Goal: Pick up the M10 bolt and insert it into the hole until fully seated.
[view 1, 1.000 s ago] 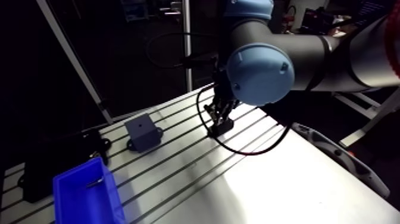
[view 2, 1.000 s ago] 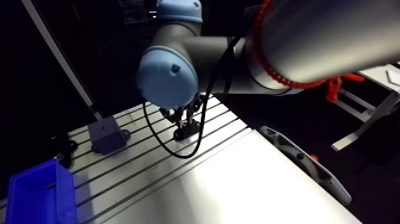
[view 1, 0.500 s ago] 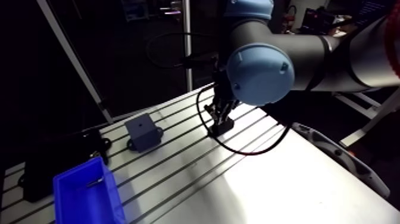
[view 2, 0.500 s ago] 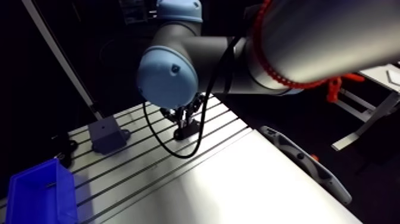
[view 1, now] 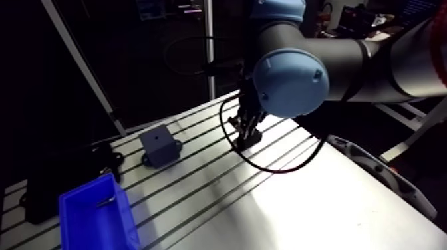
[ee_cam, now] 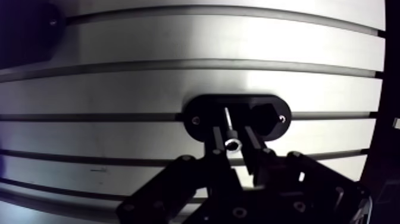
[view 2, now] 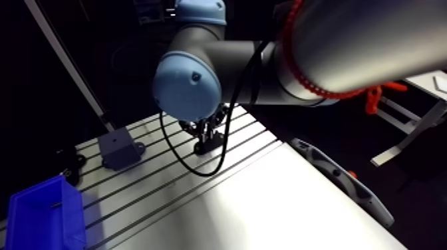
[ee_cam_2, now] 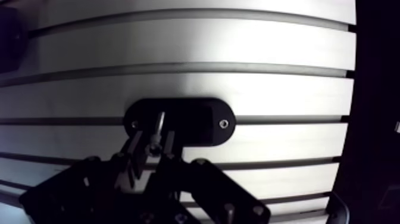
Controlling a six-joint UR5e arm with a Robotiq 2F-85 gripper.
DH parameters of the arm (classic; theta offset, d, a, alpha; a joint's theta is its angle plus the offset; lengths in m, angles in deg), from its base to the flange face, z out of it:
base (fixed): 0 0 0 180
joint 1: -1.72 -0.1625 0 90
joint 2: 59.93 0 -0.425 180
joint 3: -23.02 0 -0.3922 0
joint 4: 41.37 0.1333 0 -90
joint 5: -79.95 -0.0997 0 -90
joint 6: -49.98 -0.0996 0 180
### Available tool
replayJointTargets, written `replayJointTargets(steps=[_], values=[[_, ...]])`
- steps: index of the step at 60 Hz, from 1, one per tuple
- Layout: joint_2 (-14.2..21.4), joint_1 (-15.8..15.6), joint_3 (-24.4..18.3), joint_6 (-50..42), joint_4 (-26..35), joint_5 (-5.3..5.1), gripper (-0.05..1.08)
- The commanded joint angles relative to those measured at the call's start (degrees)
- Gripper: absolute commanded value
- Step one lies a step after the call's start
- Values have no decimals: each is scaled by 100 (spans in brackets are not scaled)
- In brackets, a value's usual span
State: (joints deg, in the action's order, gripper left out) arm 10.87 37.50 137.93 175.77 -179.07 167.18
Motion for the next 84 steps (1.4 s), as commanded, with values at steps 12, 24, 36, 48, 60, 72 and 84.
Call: replayJointTargets(steps=[12,24,36,48,60,72,84], values=[[42,7,-33,4,2,9,75],[111,0,-68,5,37,0,77],[224,0,-128,21,87,-9,81],[355,-17,-340,-38,292,-42,89],[548,-129,-1039,-580,1379,-36,107],[563,-602,-2365,-1190,3515,15,108],[302,-1127,-3353,-1554,4647,142,108]])
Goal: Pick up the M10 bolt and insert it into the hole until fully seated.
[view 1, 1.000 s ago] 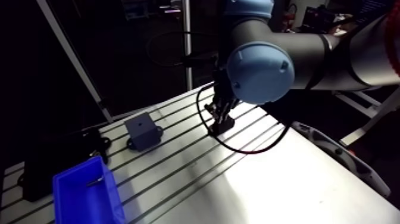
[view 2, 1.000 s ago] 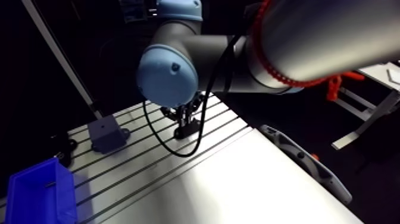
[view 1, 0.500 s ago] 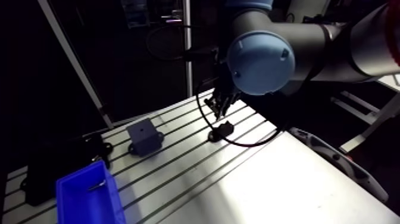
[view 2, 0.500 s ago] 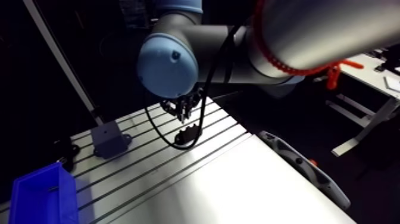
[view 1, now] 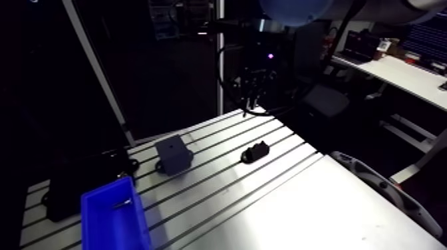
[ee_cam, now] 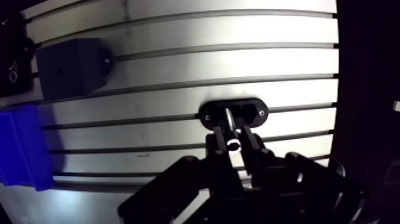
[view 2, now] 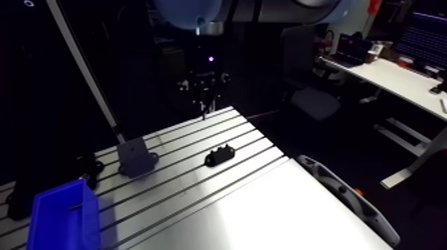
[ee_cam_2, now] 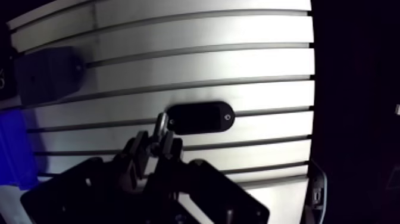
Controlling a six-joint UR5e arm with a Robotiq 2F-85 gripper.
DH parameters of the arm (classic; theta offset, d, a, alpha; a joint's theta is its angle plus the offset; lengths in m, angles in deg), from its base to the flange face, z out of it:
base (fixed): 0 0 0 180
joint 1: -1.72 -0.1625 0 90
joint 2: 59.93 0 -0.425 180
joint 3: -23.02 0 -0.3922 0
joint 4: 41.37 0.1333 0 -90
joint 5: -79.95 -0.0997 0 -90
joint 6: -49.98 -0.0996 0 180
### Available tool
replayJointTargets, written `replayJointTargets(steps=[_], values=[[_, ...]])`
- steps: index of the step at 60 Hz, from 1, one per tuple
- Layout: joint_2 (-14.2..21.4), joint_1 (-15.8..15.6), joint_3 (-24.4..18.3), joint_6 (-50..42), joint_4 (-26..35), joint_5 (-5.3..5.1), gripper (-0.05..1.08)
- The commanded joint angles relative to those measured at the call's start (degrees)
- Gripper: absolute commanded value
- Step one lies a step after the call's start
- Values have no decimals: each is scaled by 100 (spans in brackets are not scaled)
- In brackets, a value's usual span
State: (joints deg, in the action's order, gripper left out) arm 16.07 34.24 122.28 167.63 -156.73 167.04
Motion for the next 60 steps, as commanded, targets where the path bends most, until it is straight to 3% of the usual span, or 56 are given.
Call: replayJointTargets(steps=[1,10,15,28,39,49,60], values=[[-219,-801,-1788,-741,2413,156,108],[-509,-1153,-2202,-1058,2591,255,108],[-622,-1417,-2355,-1115,2772,402,108],[-979,-1870,-2727,-1274,3334,445,108],[-1200,-2151,-2903,-1475,3350,470,108],[-1248,-2539,-3033,-1529,3298,628,108],[-1422,-2733,-3212,-1530,3288,620,107]])
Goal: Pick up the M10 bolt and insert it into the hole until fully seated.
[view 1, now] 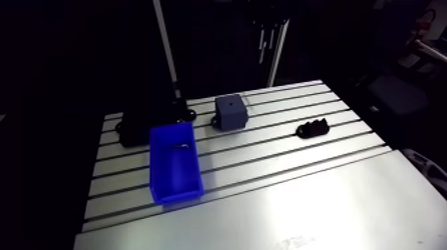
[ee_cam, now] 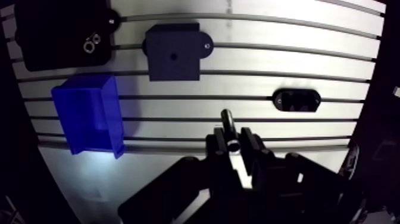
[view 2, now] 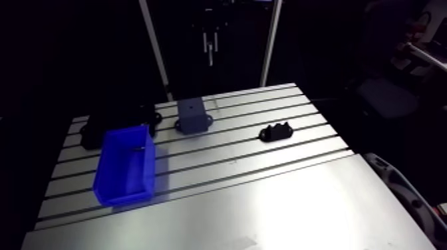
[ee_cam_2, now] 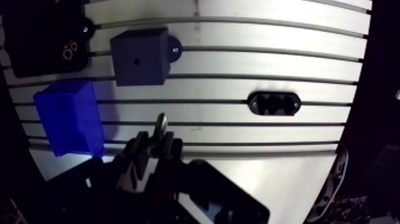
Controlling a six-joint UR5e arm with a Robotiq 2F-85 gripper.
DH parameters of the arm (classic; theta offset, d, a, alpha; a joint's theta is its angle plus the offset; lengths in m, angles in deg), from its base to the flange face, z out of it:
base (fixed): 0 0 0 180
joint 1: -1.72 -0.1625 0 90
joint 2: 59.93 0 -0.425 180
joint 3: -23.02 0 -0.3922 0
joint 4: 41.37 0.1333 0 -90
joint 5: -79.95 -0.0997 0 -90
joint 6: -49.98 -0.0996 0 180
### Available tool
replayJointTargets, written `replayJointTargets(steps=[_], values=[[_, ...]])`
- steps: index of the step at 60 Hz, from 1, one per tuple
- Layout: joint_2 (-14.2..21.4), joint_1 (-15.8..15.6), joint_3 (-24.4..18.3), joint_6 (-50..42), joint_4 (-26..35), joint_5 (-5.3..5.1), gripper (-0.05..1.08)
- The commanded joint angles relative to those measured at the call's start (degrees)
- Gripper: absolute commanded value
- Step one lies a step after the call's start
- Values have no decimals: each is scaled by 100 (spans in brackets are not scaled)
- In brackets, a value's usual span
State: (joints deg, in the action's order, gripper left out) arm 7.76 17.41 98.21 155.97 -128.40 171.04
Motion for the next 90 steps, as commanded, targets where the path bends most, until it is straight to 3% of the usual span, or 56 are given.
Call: replayJointTargets(steps=[1,16,40,42,44,50,52,74,80,90], values=[[-617,-1103,-824,-364,448,236,108],[-847,-1408,-943,-778,451,246,108],[-1000,-1411,-932,-1148,291,257,108],[-1000,-1403,-940,-1132,266,279,108],[-1001,-1393,-950,-1114,236,385,108],[-1009,-1386,-943,-1103,235,563,108],[-1009,-1362,-934,-1095,243,571,108],[-1000,-1247,-848,-1050,244,400,108],[-1000,-1049,-776,-1033,219,261,108],[-1000,-964,-733,-800,147,272,108]])
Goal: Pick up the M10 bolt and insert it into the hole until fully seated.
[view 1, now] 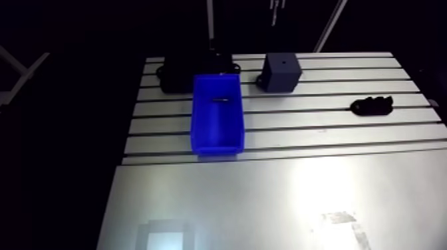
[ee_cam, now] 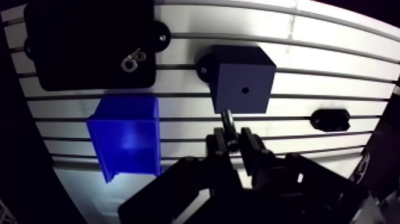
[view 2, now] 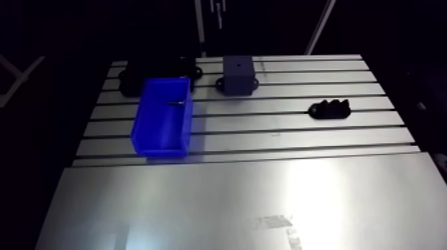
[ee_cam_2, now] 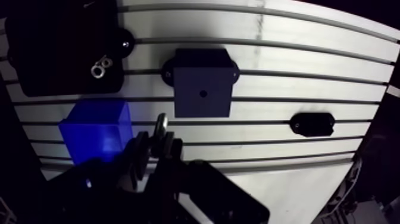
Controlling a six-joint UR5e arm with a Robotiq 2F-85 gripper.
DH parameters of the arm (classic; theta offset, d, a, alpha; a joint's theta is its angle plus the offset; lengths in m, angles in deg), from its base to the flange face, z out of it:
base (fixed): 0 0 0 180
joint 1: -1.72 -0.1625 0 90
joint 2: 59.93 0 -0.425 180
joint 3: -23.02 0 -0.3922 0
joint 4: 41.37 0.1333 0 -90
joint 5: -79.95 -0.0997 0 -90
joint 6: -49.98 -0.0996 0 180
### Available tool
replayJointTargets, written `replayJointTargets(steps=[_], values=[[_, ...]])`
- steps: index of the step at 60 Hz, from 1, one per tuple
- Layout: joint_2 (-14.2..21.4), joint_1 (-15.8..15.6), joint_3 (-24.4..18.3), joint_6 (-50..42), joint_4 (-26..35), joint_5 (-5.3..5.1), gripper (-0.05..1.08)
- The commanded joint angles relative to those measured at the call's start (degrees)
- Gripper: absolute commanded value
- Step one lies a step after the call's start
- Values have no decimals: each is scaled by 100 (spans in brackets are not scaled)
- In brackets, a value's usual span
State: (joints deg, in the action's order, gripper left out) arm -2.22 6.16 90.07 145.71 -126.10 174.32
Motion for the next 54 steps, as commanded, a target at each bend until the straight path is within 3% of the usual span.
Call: replayJointTargets(steps=[1,7,39,54], values=[[-2,162,80,226,-83,-56,108],[7,301,192,414,-313,-81,108],[6,304,571,425,-575,-99,108],[7,313,687,433,-601,-55,108]])
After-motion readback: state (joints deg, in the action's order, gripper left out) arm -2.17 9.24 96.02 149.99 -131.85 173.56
